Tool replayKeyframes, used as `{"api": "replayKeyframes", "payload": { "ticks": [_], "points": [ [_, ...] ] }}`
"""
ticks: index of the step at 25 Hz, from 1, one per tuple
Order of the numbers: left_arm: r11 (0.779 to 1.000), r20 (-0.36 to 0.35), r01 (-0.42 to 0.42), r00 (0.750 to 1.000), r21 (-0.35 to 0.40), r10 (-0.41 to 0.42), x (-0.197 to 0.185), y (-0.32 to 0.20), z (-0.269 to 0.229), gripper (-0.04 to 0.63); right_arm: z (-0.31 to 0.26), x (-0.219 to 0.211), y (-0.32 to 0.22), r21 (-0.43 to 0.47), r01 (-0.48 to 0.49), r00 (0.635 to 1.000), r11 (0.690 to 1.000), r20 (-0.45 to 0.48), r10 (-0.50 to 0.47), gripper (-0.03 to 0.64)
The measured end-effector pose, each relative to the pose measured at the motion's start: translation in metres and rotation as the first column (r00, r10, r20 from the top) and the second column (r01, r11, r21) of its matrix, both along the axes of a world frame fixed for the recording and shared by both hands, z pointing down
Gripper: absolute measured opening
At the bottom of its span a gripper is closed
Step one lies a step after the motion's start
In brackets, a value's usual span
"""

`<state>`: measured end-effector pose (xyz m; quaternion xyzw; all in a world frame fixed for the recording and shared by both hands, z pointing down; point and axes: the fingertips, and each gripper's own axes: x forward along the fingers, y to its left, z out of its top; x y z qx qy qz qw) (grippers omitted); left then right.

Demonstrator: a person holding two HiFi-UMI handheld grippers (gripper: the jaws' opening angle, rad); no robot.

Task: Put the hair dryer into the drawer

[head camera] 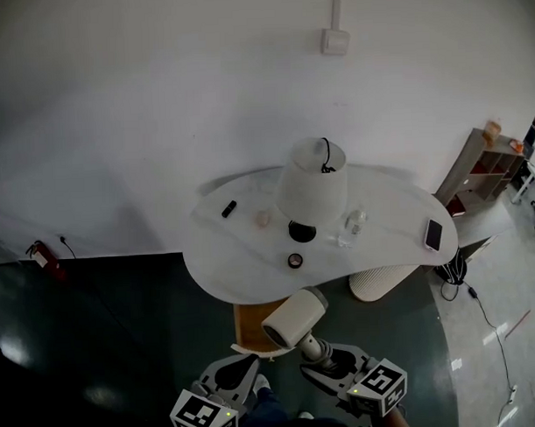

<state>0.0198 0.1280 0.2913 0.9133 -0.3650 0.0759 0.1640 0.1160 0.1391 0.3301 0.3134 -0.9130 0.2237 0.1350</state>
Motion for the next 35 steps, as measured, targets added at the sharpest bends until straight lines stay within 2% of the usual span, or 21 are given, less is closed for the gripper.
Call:
{"api": "replayKeyframes", "payload": {
  "ticks": [5, 15, 24, 29, 35],
  "points": [
    [0.999, 0.011, -0.040, 0.999, -0.019, 0.040, -0.015, -0.024, 0.008, 0.015, 0.007, -0.015, -0.019, -0.026, -0.020, 0.999, 0.999, -0.027, 0.019, 0.230],
    [0.994, -0.011, -0.093, 0.996, -0.061, 0.093, -0.039, -0.046, 0.026, 0.015, 0.033, -0.037, -0.030, -0.098, 0.000, 0.993, 0.995, -0.119, -0.011, 0.230],
    [0.991, -0.013, -0.052, 0.999, -0.123, 0.051, -0.070, -0.050, 0.063, 0.015, 0.069, -0.045, -0.025, -0.183, 0.034, 0.977, 0.982, -0.202, -0.072, 0.230],
    [0.989, -0.016, -0.031, 0.999, -0.147, 0.029, -0.077, -0.055, 0.071, 0.015, 0.087, -0.047, -0.023, -0.223, 0.082, 0.950, 0.971, -0.277, -0.144, 0.230],
    [0.981, -0.008, -0.027, 1.000, -0.192, 0.026, -0.074, -0.058, 0.088, 0.015, 0.109, -0.051, -0.025, -0.301, 0.128, 0.931, 0.945, -0.292, -0.219, 0.230]
  ]
}}
